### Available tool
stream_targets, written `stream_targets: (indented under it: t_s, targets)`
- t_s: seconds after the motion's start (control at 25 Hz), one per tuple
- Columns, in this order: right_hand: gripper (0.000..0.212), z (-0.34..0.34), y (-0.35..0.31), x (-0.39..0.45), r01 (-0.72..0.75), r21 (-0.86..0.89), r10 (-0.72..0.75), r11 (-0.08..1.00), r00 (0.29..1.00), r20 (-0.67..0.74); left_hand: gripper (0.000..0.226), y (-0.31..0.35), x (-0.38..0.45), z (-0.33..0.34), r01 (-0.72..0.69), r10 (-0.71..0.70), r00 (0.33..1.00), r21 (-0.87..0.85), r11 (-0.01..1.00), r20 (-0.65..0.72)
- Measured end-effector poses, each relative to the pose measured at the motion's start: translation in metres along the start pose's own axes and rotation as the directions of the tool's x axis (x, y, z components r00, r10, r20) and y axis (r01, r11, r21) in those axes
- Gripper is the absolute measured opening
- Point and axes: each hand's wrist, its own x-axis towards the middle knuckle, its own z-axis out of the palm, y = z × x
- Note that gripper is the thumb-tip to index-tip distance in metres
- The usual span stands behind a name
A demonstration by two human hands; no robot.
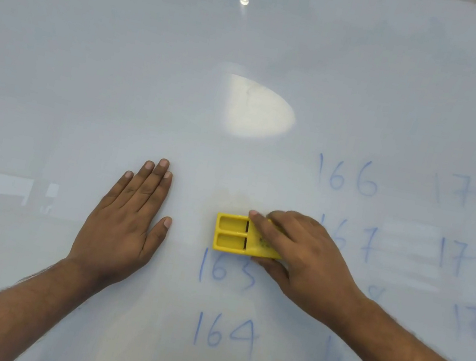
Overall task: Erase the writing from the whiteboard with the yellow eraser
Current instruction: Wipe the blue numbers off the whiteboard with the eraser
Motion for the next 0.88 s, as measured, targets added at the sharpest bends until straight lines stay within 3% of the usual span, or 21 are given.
stream_targets:
  t_s: [0.24, 0.48, 0.68, 0.88]
  targets:
    - [0.059, 0.004, 0.004, 0.038, -0.187, 0.070, 0.194, 0.980, 0.972, -0.129, 0.066, 0.002, -0.005, 0.000, 0.010, -0.010, 0.999, -0.003, 1.000, 0.031]
    - [0.052, 0.016, -0.034, -0.004, -0.033, 0.096, 0.036, 0.995, 0.999, -0.031, 0.067, 0.002, -0.015, 0.000, 0.021, -0.021, 0.999, -0.008, 1.000, 0.040]
    - [0.052, 0.010, -0.031, -0.032, 0.056, 0.008, -0.056, 0.998, 0.997, 0.061, 0.067, 0.006, -0.026, 0.000, 0.045, -0.044, 0.998, -0.017, 0.999, 0.050]
    - [0.054, 0.006, -0.017, -0.003, -0.121, 0.051, 0.124, 0.991, 0.991, -0.049, 0.068, 0.010, -0.037, 0.001, 0.052, -0.051, 0.997, -0.018, 0.998, 0.056]
